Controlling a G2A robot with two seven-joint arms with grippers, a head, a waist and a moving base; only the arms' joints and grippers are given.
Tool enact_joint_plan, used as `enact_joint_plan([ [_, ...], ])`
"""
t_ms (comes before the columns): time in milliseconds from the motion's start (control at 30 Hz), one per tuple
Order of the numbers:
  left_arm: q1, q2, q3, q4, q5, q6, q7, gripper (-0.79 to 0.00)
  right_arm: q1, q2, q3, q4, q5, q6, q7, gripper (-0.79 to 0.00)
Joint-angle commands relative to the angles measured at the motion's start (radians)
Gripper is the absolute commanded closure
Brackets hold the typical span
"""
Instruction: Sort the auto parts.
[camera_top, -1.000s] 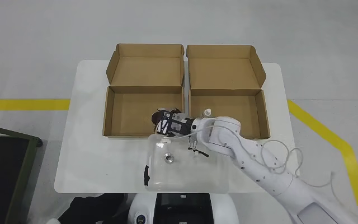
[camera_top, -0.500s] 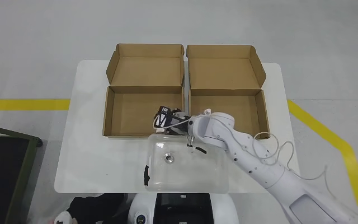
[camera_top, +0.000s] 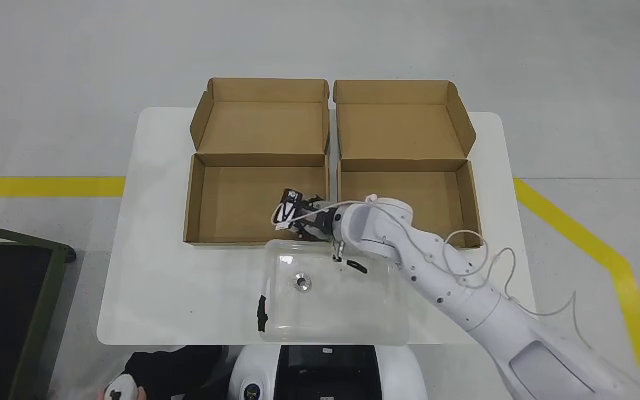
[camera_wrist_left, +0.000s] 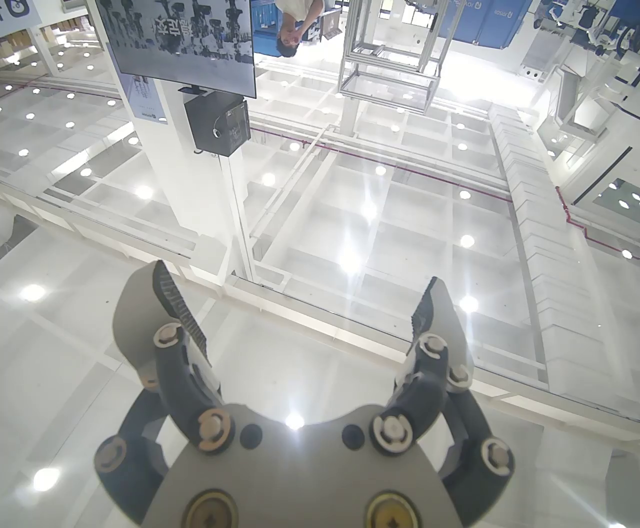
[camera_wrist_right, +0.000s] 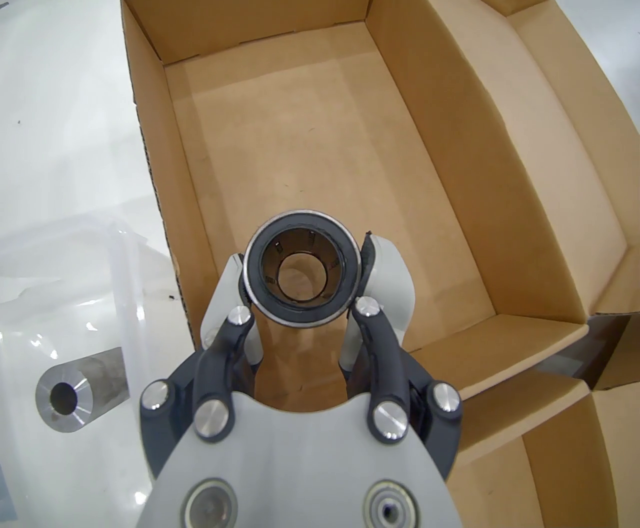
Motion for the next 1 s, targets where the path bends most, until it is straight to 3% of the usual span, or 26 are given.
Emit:
enact_joint_plan([
  [0,0.0,0.0,0.0,0.0,0.0,0.0,0.0,-0.785,0.0,-0.002,0.002,0.003,-0.002,0.0,0.002,-0.259],
  [200,0.0,0.0,0.0,0.0,0.0,0.0,0.0,-0.785,-0.005,-0.006,0.016,0.005,-0.013,-0.007,0.013,-0.326],
  [267,0.0,0.0,0.0,0.0,0.0,0.0,0.0,-0.785,-0.006,-0.007,0.02,0.0,-0.019,-0.01,0.019,-0.4],
  [367,0.0,0.0,0.0,0.0,0.0,0.0,0.0,-0.785,-0.009,-0.008,0.026,-0.005,-0.029,-0.016,0.026,-0.585],
  [433,0.0,0.0,0.0,0.0,0.0,0.0,0.0,-0.785,-0.012,-0.009,0.03,-0.007,-0.032,-0.018,0.03,-0.637],
  [667,0.0,0.0,0.0,0.0,0.0,0.0,0.0,-0.785,-0.027,-0.006,0.06,-0.065,-0.043,-0.032,0.03,-0.745],
  [967,0.0,0.0,0.0,0.0,0.0,0.0,0.0,-0.785,-0.091,0.019,0.143,-0.245,-0.042,-0.076,0.043,-0.763],
])
